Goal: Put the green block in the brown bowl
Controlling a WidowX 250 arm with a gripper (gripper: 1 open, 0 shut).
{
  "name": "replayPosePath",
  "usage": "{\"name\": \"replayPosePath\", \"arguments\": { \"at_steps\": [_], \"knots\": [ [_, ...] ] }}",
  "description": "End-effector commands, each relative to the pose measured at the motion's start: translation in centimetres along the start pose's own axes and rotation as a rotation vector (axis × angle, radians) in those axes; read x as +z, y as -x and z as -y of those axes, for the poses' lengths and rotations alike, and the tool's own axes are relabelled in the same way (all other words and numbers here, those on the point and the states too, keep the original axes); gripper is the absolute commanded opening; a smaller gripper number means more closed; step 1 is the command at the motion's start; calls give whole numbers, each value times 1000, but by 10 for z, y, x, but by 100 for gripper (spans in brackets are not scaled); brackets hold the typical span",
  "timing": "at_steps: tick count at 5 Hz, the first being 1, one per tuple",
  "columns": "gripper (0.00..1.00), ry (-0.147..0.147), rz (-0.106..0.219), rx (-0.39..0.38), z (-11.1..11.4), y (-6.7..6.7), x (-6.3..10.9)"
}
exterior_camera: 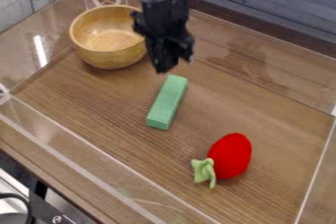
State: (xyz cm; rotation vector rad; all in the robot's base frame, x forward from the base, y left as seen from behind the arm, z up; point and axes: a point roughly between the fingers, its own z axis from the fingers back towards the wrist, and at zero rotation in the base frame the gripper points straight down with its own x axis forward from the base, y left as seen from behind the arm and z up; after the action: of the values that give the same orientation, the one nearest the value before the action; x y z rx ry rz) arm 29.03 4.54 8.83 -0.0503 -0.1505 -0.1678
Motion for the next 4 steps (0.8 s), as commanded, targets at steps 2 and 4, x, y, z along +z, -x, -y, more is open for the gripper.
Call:
{"name": "replayPosePath", "arguments": {
  "at_steps": [2,4],
  "knots": [
    [100,-22,34,-36,-3,-4,-8],
    [100,-26,-17,-58,-5,2,-38]
  ]
}}
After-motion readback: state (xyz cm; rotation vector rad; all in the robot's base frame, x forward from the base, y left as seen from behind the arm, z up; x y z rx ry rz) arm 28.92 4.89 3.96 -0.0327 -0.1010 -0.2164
